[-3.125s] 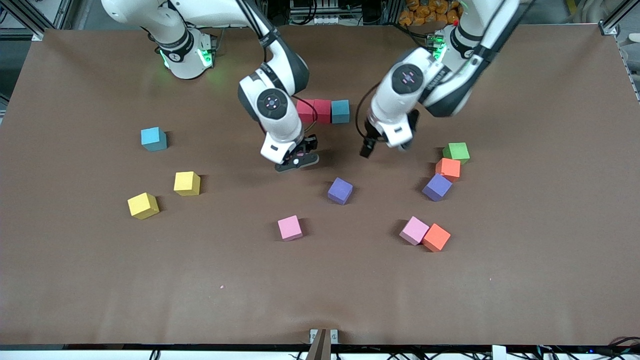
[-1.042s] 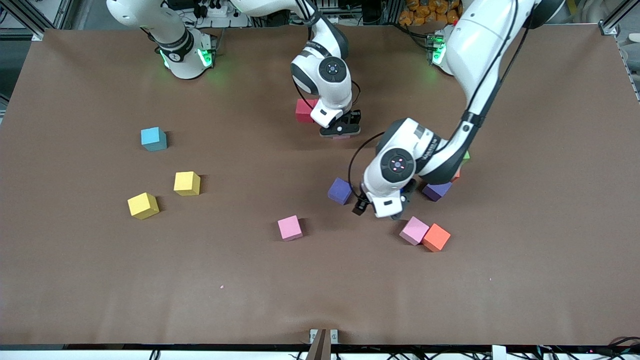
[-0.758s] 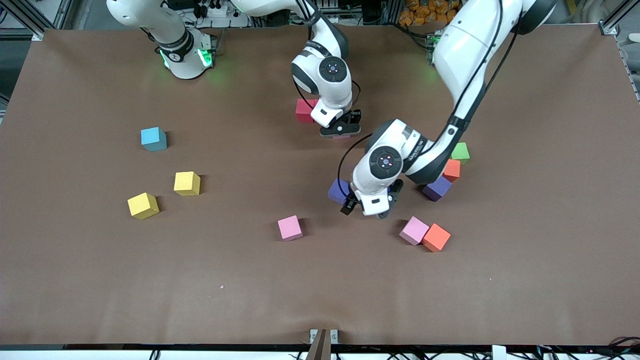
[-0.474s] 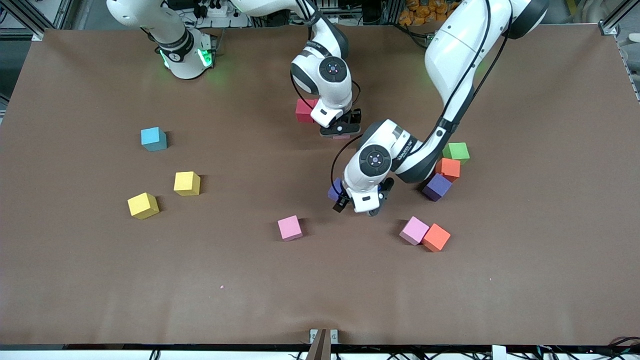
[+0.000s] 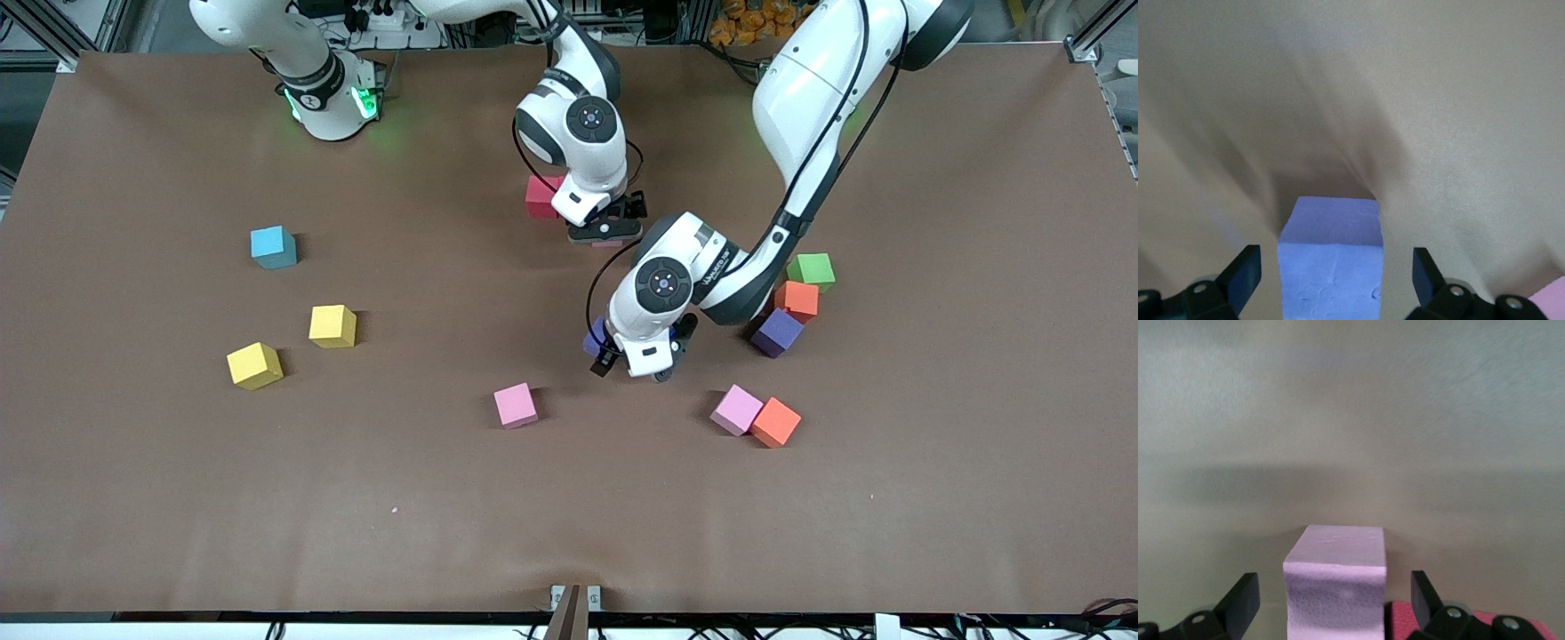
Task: Form number 2 with 11 blocks
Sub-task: 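Place the light pink cube against the teal cube with the right gripper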
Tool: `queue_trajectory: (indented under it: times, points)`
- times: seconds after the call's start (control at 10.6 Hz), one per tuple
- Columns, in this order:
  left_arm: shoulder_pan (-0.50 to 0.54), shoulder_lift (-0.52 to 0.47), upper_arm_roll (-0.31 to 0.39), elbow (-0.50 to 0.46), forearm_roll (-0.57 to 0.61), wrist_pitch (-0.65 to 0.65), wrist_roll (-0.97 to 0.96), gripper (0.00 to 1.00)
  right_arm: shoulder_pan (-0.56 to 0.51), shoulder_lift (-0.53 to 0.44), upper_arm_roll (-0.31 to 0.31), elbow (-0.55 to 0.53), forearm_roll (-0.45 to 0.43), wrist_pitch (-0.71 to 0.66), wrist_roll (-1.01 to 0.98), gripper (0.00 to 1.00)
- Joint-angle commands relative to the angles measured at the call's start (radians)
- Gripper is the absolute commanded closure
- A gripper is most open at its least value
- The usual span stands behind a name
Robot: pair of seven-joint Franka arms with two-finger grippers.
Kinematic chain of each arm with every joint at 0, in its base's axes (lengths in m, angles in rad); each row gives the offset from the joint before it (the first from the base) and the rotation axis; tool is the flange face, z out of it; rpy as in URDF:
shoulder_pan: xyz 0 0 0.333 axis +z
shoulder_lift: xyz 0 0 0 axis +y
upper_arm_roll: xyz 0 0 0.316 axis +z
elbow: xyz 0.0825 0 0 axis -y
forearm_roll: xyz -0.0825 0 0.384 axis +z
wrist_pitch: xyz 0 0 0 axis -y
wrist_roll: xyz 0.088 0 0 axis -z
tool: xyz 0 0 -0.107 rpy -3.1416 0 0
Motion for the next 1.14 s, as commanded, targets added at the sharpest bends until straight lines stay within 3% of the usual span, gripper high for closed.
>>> queue_trajectory:
  times: [0.0, 0.28, 0.38, 0.47, 0.57, 0.85, 1.04]
  points:
    - [-0.019, 0.026, 0.004, 0.012, -0.017, -0.002, -0.003, 0.0, 0.0, -0.067, -0.056, -0.021, 0.003, -0.08, -0.062, 0.0]
    - [-0.033, 0.044, 0.005, 0.012, -0.01, 0.033, 0.009, 0.02, 0.0, -0.114, -0.151, -0.086, 0.003, -0.083, -0.231, 0.0]
    - [-0.033, 0.043, 0.004, 0.01, -0.007, 0.04, 0.067, 0.46, 0.0, -0.111, -0.19, -0.084, 0.003, -0.081, -0.278, 0.0]
    - [-0.028, 0.036, 0.004, 0.001, -0.005, 0.04, 0.128, 0.69, -0.017, -0.107, -0.22, -0.084, 0.003, -0.081, -0.339, 0.0]
    - [-0.017, 0.009, 0.004, -0.019, -0.005, 0.037, 0.176, 0.83, -0.073, -0.105, -0.221, -0.083, 0.005, -0.081, -0.399, 0.0]
    - [0.024, -0.109, -0.03, -0.14, -0.005, 0.027, 0.38, 0.84, -0.186, -0.095, -0.221, -0.048, 0.009, -0.083, -0.536, 0.0]
    - [0.069, -0.184, -0.096, -0.27, -0.007, 0.029, 0.533, 0.84, -0.253, -0.046, -0.216, 0.021, 0.014, -0.085, -0.593, 0.0]
